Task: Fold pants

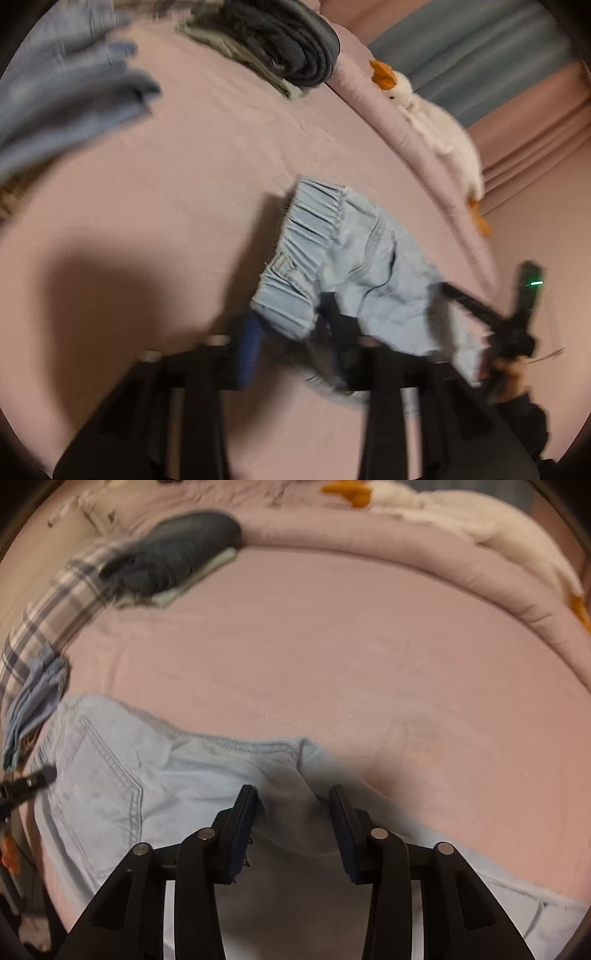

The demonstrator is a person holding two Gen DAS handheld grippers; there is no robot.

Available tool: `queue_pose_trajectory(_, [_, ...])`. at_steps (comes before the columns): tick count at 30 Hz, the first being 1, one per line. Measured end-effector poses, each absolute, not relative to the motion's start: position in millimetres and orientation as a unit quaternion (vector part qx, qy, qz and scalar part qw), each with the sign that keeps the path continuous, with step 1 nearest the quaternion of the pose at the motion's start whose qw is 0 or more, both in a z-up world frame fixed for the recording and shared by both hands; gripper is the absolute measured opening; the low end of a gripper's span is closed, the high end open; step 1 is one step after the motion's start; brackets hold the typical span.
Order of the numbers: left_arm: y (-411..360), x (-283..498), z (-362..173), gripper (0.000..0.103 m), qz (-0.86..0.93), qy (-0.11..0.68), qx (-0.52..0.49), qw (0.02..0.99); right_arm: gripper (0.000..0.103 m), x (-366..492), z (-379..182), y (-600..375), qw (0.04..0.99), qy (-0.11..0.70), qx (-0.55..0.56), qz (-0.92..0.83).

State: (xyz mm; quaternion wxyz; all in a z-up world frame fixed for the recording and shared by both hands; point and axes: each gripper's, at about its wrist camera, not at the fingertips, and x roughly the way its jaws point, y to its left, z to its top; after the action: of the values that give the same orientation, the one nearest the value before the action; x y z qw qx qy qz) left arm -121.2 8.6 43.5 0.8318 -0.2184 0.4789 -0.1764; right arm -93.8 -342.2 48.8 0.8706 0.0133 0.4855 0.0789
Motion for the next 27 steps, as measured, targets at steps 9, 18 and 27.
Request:
queue_pose_trajectory(9, [-18,-130,86,0.066,-0.224,0.418,-0.130,0.871,0.045,-170,69,-348,0.897,0.437,0.021,0.063])
queue_pose_trajectory(18, [-125,-140,25,0.057,-0.282,0.441,0.092,0.847,0.045,-210,38,-325,0.886,0.462,-0.001,0.037])
queue_pose_trajectory(27, [-103,-145,31,0.059,-0.276,0.444,0.114,0.845,0.045,-286,38,-399,0.897,0.435,0.077,0.027])
